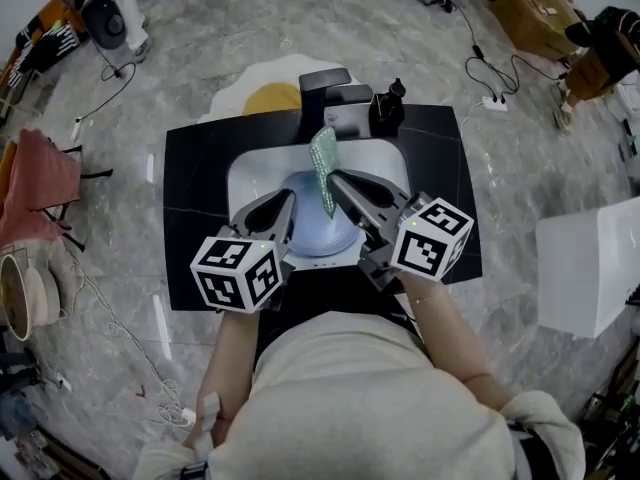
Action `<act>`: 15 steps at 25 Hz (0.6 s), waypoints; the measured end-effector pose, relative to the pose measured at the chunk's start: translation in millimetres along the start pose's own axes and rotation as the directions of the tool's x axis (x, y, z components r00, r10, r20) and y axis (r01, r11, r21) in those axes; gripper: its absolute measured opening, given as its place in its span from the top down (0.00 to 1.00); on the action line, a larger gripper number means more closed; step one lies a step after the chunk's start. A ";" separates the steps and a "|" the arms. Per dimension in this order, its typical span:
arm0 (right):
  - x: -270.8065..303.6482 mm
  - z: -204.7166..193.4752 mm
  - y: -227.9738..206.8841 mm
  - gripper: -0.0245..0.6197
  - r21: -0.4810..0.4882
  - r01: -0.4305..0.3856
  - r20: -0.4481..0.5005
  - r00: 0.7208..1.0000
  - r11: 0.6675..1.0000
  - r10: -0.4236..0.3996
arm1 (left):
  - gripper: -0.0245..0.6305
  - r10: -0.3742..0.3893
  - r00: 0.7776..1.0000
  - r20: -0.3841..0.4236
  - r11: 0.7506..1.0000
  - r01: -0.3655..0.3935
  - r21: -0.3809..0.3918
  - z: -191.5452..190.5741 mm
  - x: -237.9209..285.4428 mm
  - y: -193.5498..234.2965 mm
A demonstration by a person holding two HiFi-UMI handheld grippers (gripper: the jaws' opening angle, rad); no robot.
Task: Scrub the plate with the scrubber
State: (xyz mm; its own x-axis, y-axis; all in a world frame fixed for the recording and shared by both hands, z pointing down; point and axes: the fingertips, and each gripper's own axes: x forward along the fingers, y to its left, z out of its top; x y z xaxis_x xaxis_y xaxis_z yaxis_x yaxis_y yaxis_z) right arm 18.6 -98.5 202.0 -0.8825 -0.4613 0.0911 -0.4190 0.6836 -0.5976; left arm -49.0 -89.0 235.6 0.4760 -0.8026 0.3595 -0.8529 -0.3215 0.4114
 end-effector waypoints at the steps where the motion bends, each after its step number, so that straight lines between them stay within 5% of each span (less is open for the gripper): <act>1: -1.5 0.1 1.0 0.93 0.000 -0.001 0.001 1.000 1.000 0.001 | 0.91 -0.006 1.000 -0.001 1.000 0.006 -0.003 -1.0 0.0 -2.5; 15: -20.5 -11.5 3.1 0.93 0.027 0.003 -0.013 1.000 1.000 -0.003 | 0.91 -0.026 1.000 -0.008 1.000 0.026 -0.005 -5.9 4.3 -19.2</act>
State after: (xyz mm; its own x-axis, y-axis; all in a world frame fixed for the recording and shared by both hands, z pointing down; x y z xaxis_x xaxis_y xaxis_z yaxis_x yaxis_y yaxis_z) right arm 32.9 -80.5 207.5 -0.8841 -0.4558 0.1028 -0.4156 0.6666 -0.6188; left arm -29.3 -83.3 234.2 0.4997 -0.7900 0.3553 -0.8391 -0.3395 0.4251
